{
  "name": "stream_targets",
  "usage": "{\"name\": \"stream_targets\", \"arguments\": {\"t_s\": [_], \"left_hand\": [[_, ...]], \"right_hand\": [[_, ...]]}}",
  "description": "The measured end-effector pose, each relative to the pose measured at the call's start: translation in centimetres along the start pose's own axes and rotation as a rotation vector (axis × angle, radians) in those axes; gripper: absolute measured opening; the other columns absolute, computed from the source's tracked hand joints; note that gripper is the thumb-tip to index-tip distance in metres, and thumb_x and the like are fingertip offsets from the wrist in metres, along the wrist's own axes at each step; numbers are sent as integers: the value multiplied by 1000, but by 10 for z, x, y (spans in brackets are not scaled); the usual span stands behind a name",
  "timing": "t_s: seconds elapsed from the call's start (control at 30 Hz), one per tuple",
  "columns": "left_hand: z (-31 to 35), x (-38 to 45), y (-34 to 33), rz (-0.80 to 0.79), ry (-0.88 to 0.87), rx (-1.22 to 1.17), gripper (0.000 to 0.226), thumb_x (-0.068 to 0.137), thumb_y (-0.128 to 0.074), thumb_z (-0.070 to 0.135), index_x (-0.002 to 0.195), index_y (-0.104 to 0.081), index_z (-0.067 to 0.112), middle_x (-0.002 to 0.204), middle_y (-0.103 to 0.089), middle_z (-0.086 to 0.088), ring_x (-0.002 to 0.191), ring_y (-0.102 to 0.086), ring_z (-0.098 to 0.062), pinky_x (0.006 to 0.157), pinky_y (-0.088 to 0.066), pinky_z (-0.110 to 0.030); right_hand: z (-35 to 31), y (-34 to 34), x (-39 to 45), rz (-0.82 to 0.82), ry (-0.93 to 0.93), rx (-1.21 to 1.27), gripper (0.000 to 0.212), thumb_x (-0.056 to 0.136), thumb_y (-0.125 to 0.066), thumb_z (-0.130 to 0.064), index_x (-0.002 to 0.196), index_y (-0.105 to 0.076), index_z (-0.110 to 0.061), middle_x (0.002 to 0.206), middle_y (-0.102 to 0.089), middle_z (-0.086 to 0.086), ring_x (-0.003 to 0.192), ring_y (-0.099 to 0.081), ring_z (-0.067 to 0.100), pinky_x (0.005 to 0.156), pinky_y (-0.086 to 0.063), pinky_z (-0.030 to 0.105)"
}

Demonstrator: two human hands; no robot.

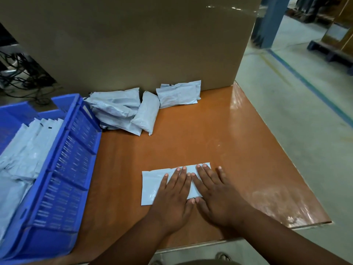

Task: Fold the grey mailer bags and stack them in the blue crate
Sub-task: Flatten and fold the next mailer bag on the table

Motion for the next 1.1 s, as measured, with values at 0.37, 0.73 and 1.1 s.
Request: {"name": "stream_targets", "arguments": {"t_s": [0.37,0.73,1.1], "left_hand": [[-77,-65,22,43,117,12,75,108,-33,56,171,-10,22,178,4,0,164,5,-19,132,-16,-51],[-89,-69,9,109,135,4,74,105,-40,50,169,-23,17,178,-11,-2,164,-5,-19,129,-21,-49],[-48,-42,20,81,9,-29,80,101,-43,43,170,-13,13,178,1,-4,164,5,-18,132,-12,-46]], "right_hand": [[-50,30,32,41,164,40,77,103,-29,-70,167,-25,-27,177,-7,7,164,-6,28,127,-6,67],[-88,0,60,-40,156,73,77,105,-20,-69,169,-18,-27,177,-5,0,164,-8,26,127,-11,60],[-68,11,41,-40,67,34,79,106,-18,-65,170,-10,-19,177,8,2,163,14,19,129,3,59]]}}
Point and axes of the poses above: each hand's wrist, its own x-axis towards the middle knuckle, its own y-axis out of the back of the hand, z = x × y, the point moved 5 cm from there along x, towards the middle knuckle
